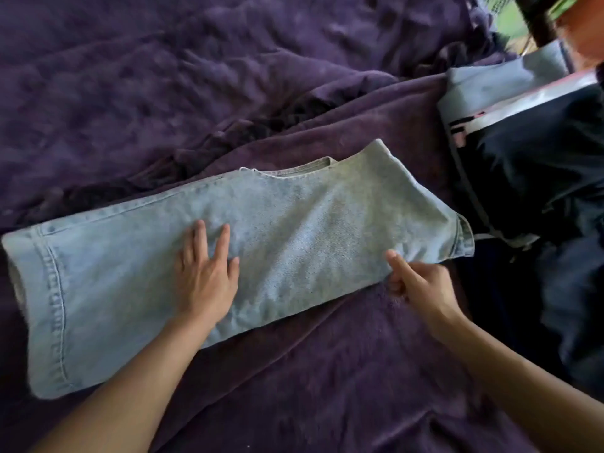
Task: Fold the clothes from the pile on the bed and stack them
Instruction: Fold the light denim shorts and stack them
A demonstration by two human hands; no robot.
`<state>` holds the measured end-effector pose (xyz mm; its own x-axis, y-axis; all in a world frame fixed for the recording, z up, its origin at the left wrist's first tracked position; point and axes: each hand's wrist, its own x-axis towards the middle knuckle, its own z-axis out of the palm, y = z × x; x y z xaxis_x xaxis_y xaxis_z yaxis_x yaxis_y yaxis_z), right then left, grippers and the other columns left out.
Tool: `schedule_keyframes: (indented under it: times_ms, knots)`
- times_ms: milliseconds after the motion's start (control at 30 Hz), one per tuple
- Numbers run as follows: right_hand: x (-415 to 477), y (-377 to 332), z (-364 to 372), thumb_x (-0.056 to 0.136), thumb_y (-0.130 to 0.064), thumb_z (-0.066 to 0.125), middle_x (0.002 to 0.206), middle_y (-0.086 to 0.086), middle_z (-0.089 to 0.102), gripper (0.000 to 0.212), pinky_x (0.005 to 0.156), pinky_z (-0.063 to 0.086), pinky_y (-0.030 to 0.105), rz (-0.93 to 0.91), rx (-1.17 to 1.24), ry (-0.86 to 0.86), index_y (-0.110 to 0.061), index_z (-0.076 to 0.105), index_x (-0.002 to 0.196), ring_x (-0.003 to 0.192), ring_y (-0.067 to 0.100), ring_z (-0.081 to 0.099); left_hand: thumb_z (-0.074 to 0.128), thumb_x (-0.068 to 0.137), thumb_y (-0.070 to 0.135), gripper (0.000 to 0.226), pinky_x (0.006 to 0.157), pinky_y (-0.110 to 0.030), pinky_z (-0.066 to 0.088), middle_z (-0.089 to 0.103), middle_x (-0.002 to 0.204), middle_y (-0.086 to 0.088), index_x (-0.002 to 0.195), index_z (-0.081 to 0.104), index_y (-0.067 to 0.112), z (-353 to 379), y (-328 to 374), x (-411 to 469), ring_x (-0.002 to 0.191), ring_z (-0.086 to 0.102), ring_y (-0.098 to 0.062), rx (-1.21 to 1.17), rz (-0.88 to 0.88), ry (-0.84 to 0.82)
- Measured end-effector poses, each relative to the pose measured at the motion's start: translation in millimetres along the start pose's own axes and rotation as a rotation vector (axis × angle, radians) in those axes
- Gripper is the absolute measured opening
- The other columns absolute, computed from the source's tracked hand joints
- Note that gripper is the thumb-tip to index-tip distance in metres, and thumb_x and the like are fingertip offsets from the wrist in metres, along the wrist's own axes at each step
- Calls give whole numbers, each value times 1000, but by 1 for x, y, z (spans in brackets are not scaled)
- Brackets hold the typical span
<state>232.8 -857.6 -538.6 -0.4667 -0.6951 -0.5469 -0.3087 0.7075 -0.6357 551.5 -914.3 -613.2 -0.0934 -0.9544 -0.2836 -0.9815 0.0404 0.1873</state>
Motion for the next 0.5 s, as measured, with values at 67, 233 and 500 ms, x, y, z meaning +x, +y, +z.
schedule_keyframes:
  times_ms: [67, 233, 500]
  knots:
    - [4, 11, -5, 53, -77, 67, 78, 8, 75, 76, 60, 54, 30, 378, 258, -79, -9, 69, 88, 71, 20, 73, 63, 89, 29, 60, 100, -58, 36, 25, 151, -28, 143, 42, 14, -3, -1, -9, 135, 30, -46, 46, 60, -31]
    - [32, -1, -3, 65, -46, 85, 113, 7, 71, 68, 88, 54, 46, 390, 954, -43, -16, 62, 122, 100, 26, 69, 56, 91, 22, 67, 102, -55, 38, 11, 158, -17, 150, 25, 30, -4, 5, -47, 137, 29, -42, 97, 267, -96]
    - [-10, -30, 14, 78, -27, 77, 103, 4, 70, 18, 77, 56, 25, 63, 631, 465, -20, 61, 81, 82, 3, 67, 48, 89, 17, 76, 117, -52, 9, -13, 160, -3, 152, 5, 25, 9, 41, -91, 145, -14, -34, 239, 422, -484]
